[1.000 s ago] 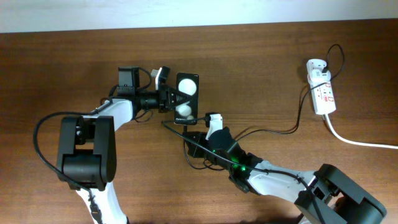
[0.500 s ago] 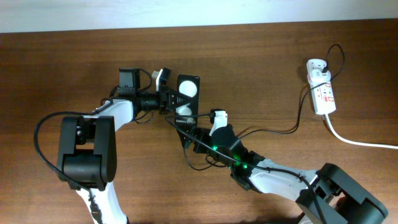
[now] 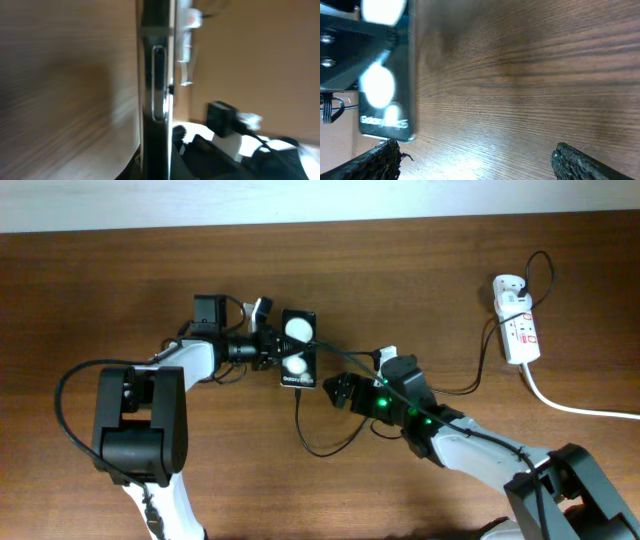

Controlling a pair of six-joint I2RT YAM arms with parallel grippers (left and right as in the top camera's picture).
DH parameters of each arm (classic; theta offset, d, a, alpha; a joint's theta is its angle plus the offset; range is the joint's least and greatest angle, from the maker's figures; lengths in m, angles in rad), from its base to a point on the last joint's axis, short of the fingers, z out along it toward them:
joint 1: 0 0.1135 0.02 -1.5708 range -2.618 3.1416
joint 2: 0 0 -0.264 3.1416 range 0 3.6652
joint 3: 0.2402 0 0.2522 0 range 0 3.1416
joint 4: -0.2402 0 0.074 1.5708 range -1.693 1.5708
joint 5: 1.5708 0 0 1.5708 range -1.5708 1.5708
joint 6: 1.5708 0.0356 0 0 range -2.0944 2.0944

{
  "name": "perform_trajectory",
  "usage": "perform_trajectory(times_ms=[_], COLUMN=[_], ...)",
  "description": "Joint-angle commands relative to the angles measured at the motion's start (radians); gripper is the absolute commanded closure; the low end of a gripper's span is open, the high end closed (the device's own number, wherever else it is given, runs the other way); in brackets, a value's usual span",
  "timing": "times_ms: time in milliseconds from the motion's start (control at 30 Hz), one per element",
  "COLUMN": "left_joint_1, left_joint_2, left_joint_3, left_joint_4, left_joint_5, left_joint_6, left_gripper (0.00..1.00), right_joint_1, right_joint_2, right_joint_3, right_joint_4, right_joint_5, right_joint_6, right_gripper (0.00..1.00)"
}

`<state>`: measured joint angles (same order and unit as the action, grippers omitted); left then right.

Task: Plug charger to phone and switch on socket
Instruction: 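Lower the plugged phone flat onto the table with the left gripper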

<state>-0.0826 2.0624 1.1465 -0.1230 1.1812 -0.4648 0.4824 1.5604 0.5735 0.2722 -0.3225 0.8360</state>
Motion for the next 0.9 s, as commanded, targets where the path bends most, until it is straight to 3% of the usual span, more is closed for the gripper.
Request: perform_trajectory(times_ms=[0, 167, 667, 867], left_joint_1=[-0.023, -0.069, -0.083, -0.083], left_joint_2=[-0.034, -0.034, -0.034, -0.034], left_joint_3=[0.0, 0.0, 0.0, 0.0], left_joint_4=[-0.054, -0.116, -0.114, -0.114], left_joint_5=[-0.212, -0.454, -0.472, -0.472], left_joint_6=[0.01, 0.009, 0.01, 0.01], left_gripper=[1.0, 1.0, 0.64, 0.57], right_joint_1=[-0.004, -0.005, -0.005, -0.005], right_joint_2=[-0.014, -0.014, -0.014, -0.014], right_joint_3=[0.001, 0.001, 0.001, 0.001], right_joint_4=[-0.011, -0.023, -0.023, -0.023], right_joint_5=[-0.032, -0.033, -0.033, -0.033], right_joint_6=[-0.066, -0.066, -0.066, -0.066], right_gripper=[0.01, 0.01, 0.01, 0.02])
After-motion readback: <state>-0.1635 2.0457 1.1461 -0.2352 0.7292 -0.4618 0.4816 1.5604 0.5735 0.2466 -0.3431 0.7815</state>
